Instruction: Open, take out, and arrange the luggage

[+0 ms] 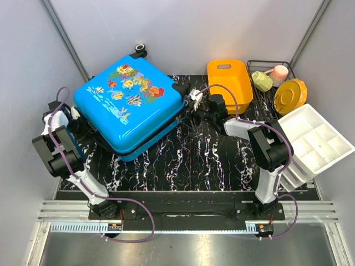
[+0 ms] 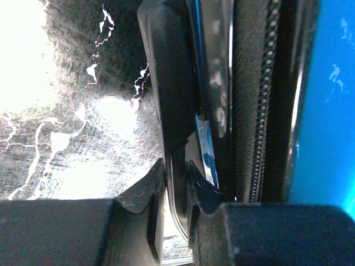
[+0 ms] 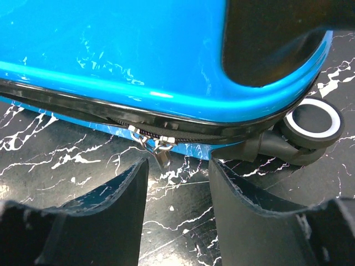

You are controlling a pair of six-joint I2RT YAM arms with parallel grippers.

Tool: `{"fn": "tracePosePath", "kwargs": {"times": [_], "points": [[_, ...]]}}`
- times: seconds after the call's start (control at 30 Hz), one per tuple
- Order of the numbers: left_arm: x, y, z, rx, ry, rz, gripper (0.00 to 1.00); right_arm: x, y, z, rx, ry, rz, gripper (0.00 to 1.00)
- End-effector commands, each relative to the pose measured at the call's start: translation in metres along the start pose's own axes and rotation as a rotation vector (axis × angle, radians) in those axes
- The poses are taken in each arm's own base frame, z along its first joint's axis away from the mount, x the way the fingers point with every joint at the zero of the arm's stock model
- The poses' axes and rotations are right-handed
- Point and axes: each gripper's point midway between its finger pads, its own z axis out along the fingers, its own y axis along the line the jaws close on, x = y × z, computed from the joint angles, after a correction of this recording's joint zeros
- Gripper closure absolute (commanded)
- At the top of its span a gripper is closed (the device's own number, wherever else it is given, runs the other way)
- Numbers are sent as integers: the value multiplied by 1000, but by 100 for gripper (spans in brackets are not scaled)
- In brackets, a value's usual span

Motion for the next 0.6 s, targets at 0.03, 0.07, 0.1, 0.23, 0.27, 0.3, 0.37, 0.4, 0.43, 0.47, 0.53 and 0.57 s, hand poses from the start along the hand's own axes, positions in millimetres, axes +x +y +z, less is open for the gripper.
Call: {"fn": "tracePosePath", "kwargs": {"times": [0.03, 0.07, 0.1, 0.23, 0.27, 0.3, 0.37, 0.4, 0.43, 0.47, 0.53, 0.57], "points": [[-35, -7, 14, 38, -122, 116, 100, -30, -1, 6, 13, -79, -9, 44], [-35, -7, 14, 41, -122, 114, 100, -30, -2, 6, 14, -80, -8, 44], [-35, -7, 14, 40, -123, 112, 100, -31, -1, 7, 13, -82, -7, 43], [-33, -6, 16, 40, -116, 106, 100, -30, -4, 9, 33, -80, -5, 43], [-34, -5, 16, 40, -116, 104, 100, -31, -6, 9, 42, -81, -6, 44], [-34, -6, 16, 40, -116, 105, 100, -33, -6, 11, 50, -86, -11, 46], [-35, -5, 16, 41, -118, 101, 100, -34, -14, 11, 95, -91, -14, 52], [-35, -5, 16, 42, -117, 99, 100, -35, -15, 12, 103, -93, -14, 52], [-35, -5, 16, 43, -116, 95, 100, -34, -17, 12, 112, -92, -9, 52], [-35, -5, 17, 44, -117, 92, 100, -34, -18, 12, 120, -93, -7, 51], [-35, -5, 17, 49, -114, 85, 100, -36, -19, 12, 126, -98, 6, 49], [-34, -5, 17, 49, -113, 83, 100, -36, -18, 11, 122, -99, 8, 49]]}}
